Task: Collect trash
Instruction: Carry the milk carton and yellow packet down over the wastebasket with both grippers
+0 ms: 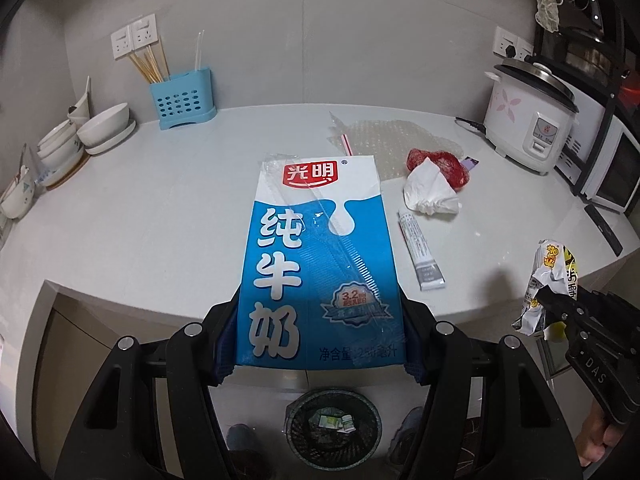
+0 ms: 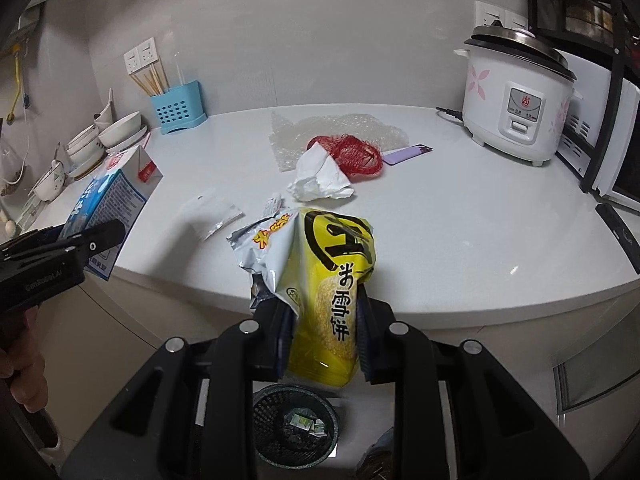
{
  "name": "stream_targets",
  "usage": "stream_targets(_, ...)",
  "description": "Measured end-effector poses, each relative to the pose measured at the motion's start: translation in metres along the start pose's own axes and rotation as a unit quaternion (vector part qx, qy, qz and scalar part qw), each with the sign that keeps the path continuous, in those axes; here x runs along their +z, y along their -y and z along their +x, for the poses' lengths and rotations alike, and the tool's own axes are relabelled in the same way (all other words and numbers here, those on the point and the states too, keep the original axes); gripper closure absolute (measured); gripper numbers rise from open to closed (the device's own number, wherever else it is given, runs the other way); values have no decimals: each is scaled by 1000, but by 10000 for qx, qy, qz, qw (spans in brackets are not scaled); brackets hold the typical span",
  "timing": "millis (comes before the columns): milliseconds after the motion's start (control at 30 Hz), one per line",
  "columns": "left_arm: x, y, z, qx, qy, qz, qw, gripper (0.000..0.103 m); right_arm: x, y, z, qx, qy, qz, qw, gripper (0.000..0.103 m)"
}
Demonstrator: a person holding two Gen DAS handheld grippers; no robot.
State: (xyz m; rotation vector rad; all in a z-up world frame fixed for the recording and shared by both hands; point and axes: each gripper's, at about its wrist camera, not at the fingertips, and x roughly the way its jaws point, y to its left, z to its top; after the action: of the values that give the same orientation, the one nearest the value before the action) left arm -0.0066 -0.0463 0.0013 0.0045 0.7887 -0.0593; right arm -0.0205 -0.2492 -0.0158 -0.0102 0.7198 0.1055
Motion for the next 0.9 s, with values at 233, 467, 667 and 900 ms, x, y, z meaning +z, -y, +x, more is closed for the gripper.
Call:
stream_targets(233, -50, -3, -8, -87, -29, -16, 10000, 41, -38, -18, -4, 192, 10, -151, 9997, 78)
stream_targets(467, -97, -8, -2, -204, -99, -30, 9997, 41, -73, -25, -1, 375, -5, -176, 9991, 78)
stream_targets(667, -137, -12, 11, -338, -179, -82, 9992, 41, -106, -30, 8, 337, -55, -233, 9991, 78)
stream_targets(900, -183, -18, 40, -433, -371, -107, 9983, 41, -149, -26, 32, 277, -223, -212, 9991, 78)
